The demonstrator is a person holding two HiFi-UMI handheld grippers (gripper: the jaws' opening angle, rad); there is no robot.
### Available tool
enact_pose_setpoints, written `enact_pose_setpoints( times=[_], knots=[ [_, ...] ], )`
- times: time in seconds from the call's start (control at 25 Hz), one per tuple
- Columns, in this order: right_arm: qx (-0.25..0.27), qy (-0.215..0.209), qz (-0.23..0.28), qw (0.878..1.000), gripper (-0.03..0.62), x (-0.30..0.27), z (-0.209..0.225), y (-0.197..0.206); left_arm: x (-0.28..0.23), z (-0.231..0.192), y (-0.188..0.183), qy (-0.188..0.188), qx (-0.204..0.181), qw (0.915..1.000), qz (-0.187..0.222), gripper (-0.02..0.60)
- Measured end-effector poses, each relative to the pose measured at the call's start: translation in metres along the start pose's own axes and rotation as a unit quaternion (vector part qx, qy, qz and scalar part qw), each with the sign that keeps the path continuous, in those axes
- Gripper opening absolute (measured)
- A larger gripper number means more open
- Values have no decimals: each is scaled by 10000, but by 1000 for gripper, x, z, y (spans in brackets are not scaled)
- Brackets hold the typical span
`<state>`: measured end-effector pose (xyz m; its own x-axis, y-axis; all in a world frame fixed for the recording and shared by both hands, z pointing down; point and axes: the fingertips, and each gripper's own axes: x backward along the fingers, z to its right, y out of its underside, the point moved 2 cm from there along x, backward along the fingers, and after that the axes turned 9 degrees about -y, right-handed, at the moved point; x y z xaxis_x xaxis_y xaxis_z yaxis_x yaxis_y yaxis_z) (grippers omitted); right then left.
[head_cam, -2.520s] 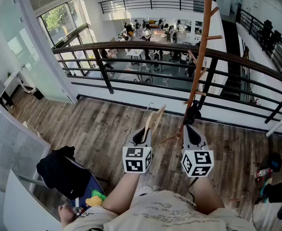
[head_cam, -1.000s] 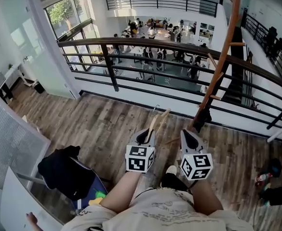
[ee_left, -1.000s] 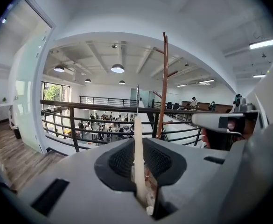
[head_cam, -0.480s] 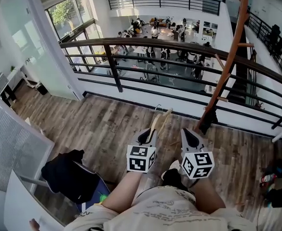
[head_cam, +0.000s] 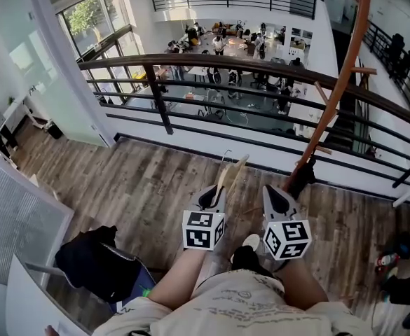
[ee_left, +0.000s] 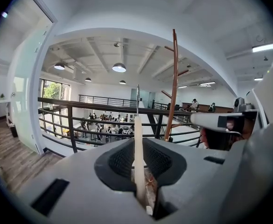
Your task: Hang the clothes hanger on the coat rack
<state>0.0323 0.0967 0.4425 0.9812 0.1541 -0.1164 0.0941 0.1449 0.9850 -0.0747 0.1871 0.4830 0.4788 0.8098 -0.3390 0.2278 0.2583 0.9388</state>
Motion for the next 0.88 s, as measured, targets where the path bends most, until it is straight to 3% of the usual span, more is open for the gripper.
enact_pose_setpoints(
  times=[0.6, 0.88],
  knots=[
    [31, 146, 33, 9999, 2, -84, 75, -30, -102, -16, -50, -7, -72, 10000, 19, 55],
    [9, 270, 115, 9996, 2, -102, 120, -44, -158, 5, -78, 189, -182, 9997, 27, 55]
  ],
)
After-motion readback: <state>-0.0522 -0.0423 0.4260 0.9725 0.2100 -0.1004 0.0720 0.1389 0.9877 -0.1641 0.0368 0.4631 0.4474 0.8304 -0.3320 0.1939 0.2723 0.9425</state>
